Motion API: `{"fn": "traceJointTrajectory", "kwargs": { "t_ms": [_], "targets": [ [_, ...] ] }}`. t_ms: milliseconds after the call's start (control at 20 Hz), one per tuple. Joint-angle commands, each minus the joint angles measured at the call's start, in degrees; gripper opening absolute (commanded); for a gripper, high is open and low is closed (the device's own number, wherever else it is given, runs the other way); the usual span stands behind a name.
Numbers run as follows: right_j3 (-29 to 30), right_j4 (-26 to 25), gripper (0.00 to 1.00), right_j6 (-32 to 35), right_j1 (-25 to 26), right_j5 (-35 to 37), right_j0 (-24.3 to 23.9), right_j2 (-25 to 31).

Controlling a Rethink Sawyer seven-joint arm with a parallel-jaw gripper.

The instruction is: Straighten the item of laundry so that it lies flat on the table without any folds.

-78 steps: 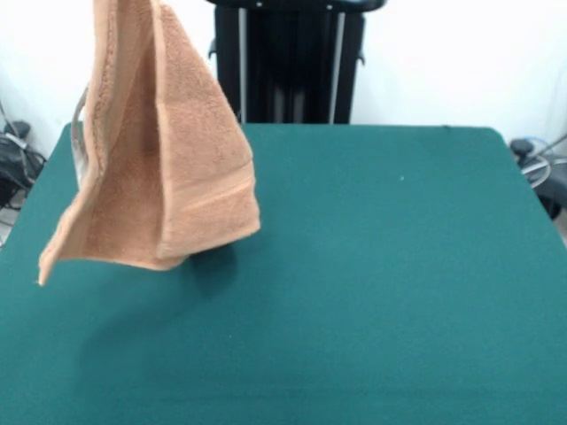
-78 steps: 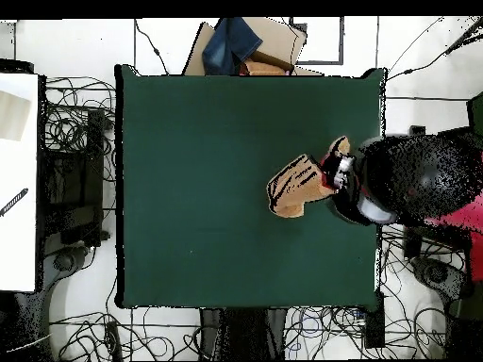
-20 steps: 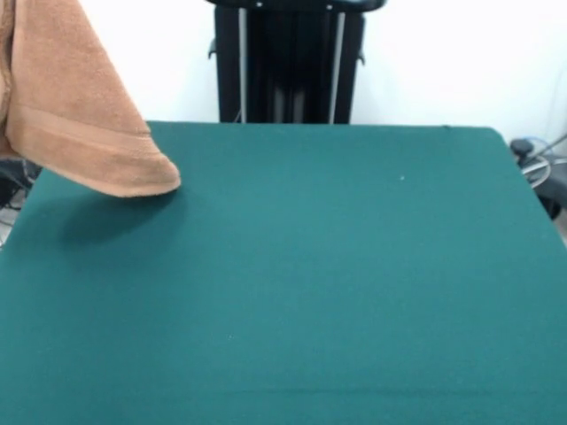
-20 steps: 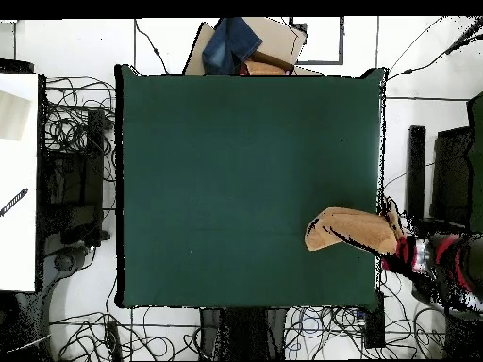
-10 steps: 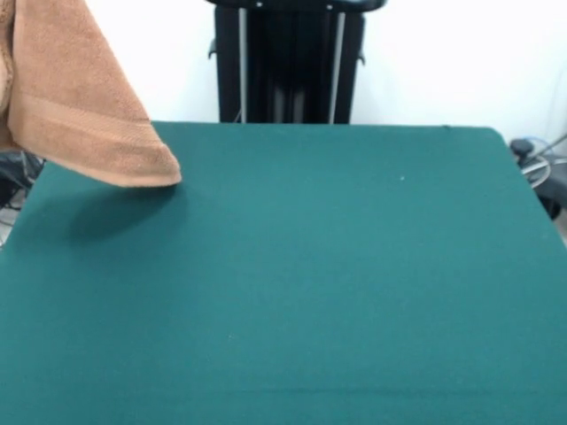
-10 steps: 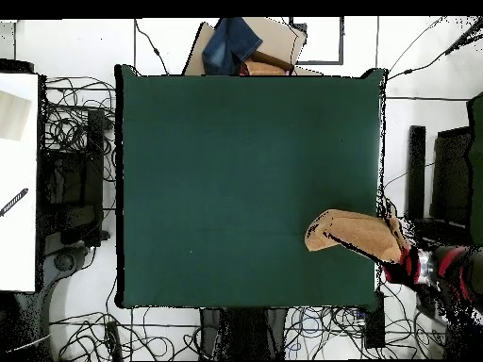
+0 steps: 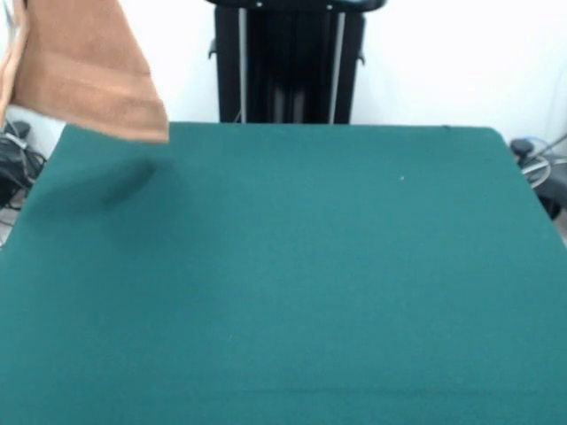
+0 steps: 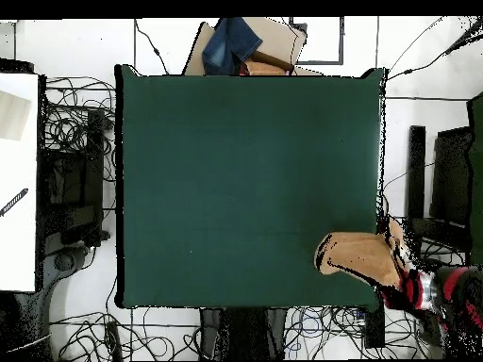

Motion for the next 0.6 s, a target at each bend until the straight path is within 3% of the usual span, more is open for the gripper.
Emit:
{"fn": "traceJointTrajectory", "kwargs": {
  "t_ms": [50, 300, 600],
  "targets": [
    [-2.0, 2.4, 0.00, -10.4, -6.2, 15.6, 1.5, 1.3],
    [-4.1, 1.5, 0.00, -9.9, -5.9, 17.5, 2.1, 2.0],
    [3.2, 0.9, 0.00, -9.3, -3.5, 4.7, 4.0, 0.8]
  ]
}}
